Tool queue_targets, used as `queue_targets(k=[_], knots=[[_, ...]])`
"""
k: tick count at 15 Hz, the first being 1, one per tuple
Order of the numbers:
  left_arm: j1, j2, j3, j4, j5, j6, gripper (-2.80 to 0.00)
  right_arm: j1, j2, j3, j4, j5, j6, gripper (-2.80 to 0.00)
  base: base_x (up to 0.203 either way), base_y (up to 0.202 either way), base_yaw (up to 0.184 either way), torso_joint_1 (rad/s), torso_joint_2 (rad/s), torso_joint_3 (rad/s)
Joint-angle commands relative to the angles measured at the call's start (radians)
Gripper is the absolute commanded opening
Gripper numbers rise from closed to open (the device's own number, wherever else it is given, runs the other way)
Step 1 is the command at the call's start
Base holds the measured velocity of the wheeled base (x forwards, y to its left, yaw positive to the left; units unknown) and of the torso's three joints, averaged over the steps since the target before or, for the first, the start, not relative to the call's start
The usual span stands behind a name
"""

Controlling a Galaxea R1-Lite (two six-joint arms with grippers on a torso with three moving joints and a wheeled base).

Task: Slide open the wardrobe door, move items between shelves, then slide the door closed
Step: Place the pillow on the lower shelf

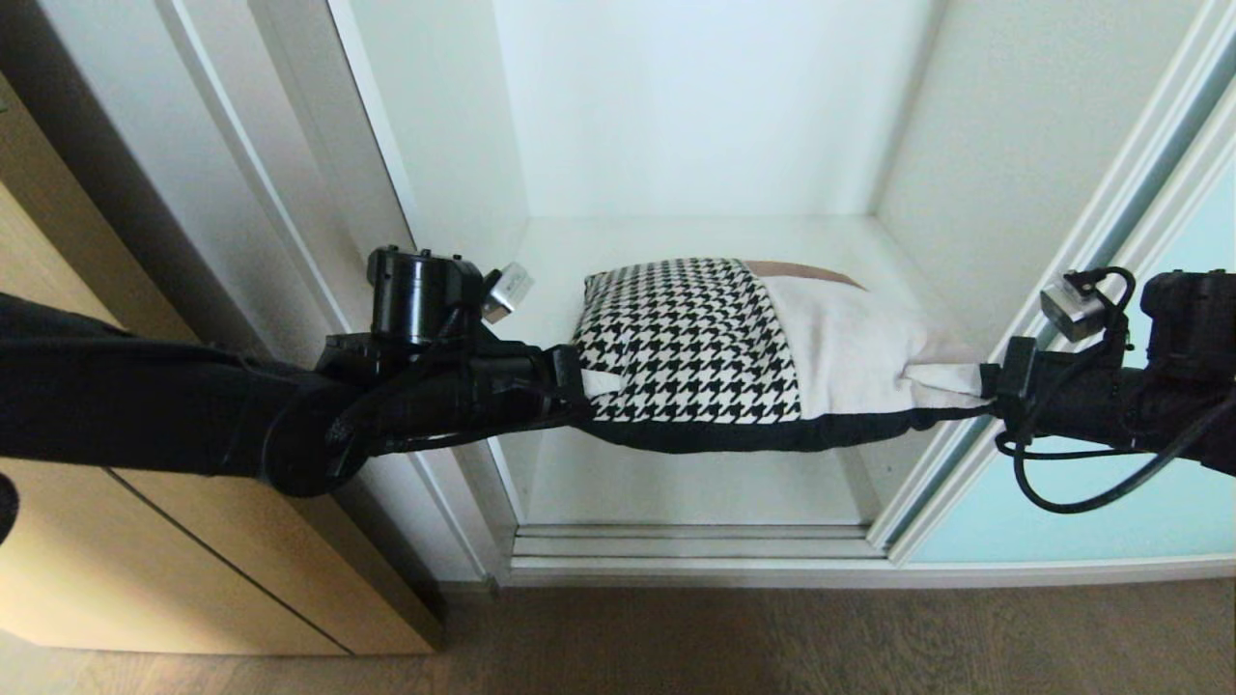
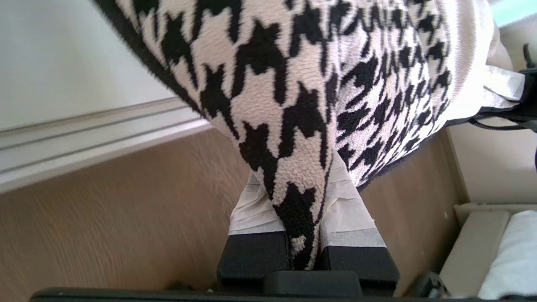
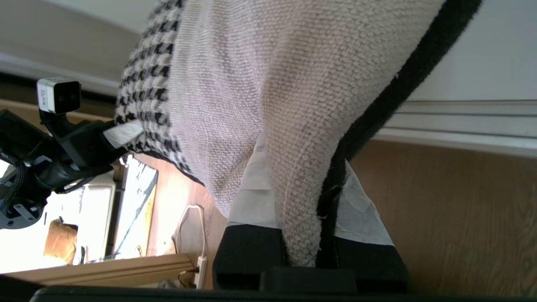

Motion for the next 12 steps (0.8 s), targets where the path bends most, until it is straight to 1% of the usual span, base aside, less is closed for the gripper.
queue_targets(k=[1,5,7,10,12], knots=[[-0.034,-0.095,0.053,-0.002,0.017,-0.003,-2.8,0.009,-0.108,0.064,-0.004,0.006,0.004,-2.8,0.0,0.0,0.0,0.0,0.0,0.0],[-0.099,-0.187,0.144,0.002,0.042,-0.011,-2.8,0.024,-0.247,0.181,0.005,0.006,0.005,-2.8,0.0,0.0,0.0,0.0,0.0,0.0],[-0.132,-0.234,0.183,0.007,0.086,-0.014,-2.8,0.025,-0.316,0.212,0.032,0.005,0.005,-2.8,0.0,0.0,0.0,0.0,0.0,0.0],[-0.143,-0.252,0.228,0.014,0.097,-0.016,-2.8,0.025,-0.394,0.241,0.108,0.006,0.004,-2.8,0.0,0.0,0.0,0.0,0.0,0.0],[-0.15,-0.298,0.258,0.017,0.097,-0.018,-2.8,0.025,-0.436,0.267,0.118,0.006,0.005,-2.8,0.0,0.0,0.0,0.0,0.0,0.0]])
